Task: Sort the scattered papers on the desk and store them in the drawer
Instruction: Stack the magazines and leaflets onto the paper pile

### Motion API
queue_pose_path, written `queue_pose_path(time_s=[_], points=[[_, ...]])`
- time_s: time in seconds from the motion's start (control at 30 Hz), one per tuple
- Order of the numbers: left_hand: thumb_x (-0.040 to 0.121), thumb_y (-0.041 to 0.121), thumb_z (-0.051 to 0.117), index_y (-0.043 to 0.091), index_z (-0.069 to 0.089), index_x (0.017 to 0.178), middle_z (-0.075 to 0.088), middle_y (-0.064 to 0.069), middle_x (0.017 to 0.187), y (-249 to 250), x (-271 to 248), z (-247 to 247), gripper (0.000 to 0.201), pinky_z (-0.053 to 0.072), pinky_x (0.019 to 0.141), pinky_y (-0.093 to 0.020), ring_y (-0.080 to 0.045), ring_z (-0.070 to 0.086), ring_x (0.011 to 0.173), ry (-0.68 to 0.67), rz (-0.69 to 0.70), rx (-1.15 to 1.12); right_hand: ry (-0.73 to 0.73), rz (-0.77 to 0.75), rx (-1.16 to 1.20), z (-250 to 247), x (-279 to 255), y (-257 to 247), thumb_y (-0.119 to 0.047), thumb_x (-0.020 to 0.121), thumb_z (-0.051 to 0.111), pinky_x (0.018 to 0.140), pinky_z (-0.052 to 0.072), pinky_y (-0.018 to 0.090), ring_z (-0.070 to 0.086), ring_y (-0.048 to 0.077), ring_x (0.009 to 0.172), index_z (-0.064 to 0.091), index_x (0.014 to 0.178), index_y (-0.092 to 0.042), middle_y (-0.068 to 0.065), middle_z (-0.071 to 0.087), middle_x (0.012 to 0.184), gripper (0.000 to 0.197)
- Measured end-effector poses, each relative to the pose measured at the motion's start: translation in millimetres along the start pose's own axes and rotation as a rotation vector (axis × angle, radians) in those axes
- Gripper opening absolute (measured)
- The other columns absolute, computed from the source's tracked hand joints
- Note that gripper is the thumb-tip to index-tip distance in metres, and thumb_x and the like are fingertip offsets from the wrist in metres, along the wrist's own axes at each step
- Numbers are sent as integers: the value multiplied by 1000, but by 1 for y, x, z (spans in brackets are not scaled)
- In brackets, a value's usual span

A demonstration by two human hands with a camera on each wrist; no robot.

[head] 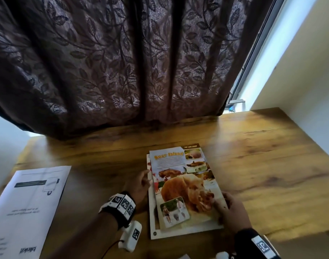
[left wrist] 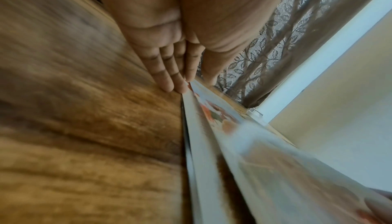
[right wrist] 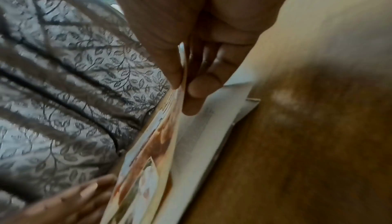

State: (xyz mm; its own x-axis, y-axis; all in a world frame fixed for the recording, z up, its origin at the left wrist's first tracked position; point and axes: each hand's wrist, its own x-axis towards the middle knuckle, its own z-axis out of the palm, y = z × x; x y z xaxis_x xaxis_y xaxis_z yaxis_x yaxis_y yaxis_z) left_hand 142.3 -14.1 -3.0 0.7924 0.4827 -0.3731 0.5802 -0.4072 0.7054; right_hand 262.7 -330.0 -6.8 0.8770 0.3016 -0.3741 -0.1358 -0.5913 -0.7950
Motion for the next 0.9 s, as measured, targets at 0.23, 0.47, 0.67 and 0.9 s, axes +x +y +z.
queue_pose_path(time_s=[0.23, 0.47, 0.67, 0.9], points=[[83, 35, 75, 26, 27, 152, 55, 3, 116, -3, 0, 4, 84, 48, 90, -30, -8, 53, 98, -62, 25, 34, 21, -121, -225, -5, -7, -5, -24, 85, 76, 98, 52, 38, 63, 18, 113, 48, 144, -26, -2, 65, 129, 65], [76, 35, 81, 24, 27, 152, 51, 3, 116, -9, 2, 8, 94, 48, 99, -34, -14, 53, 107, -67, -3, 51, -16, -176, -352, -1, -17, -17, -30, 92, 68, 67, 43, 11, 61, 2, 82, 53, 140, -24, -10, 64, 100, 51], [75, 31, 81, 24, 29, 151, 50, 4, 116, -7, 1, 6, 91, 49, 99, -38, -15, 52, 108, -82, 21, 92, 21, -150, -407, -1, -16, -17, -26, 94, 66, 70, 45, 13, 59, -1, 78, 58, 135, -20, -12, 62, 92, 42], [69, 32, 85, 27, 21, 153, 32, 4, 155, -10, 2, 8, 106, 39, 111, -45, -21, 40, 135, -130, 36, 139, 65, -212, -466, 2, -16, -14, -25, 95, 63, 89, 51, 27, 56, 7, 94, 62, 129, -17, -3, 60, 112, 36]])
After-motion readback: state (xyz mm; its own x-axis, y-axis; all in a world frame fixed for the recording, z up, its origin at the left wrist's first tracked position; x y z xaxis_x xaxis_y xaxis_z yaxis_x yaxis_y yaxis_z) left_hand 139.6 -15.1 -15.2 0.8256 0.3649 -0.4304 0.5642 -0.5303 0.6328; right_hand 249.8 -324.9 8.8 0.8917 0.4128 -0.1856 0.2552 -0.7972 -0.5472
